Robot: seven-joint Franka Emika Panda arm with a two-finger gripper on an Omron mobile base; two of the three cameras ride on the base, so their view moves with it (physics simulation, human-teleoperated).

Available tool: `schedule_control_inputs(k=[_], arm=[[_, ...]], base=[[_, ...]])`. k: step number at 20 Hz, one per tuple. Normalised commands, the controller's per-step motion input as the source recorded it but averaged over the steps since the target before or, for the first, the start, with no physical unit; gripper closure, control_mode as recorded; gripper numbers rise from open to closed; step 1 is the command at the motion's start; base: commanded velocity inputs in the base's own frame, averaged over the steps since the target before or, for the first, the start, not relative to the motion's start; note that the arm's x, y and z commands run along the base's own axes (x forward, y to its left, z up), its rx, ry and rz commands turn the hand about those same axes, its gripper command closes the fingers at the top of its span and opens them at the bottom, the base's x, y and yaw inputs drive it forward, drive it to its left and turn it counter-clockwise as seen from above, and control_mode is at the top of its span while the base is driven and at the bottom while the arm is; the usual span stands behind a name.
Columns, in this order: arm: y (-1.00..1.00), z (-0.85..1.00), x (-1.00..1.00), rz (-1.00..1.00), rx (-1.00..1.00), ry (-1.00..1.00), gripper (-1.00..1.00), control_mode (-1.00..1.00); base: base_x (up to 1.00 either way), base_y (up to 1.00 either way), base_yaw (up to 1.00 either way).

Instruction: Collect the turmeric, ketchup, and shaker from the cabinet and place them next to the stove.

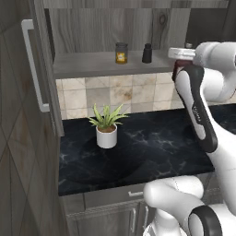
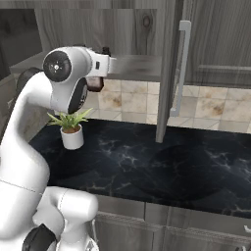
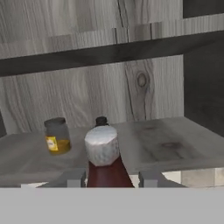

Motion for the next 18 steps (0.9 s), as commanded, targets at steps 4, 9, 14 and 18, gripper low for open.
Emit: schedule_control_inputs(k=[4, 9, 14, 18], arm=[[0.03, 0.03, -0.89, 0.04, 0.00, 0.03, 1.00, -1.00], [0.08, 0.00, -0.93, 0.04, 0.00, 0.01, 1.00, -1.00], [0.09, 0.03, -0.78, 0.03, 0.00, 0.00, 1.00, -1.00], [0.13, 0.02, -0.38, 0.01, 0.00, 0.00, 1.00, -1.00]], base=[[0.00, 0.00, 0.00], [0.00, 0.00, 0.00], [0.00, 0.00, 0.00], [0.00, 0.00, 0.00]])
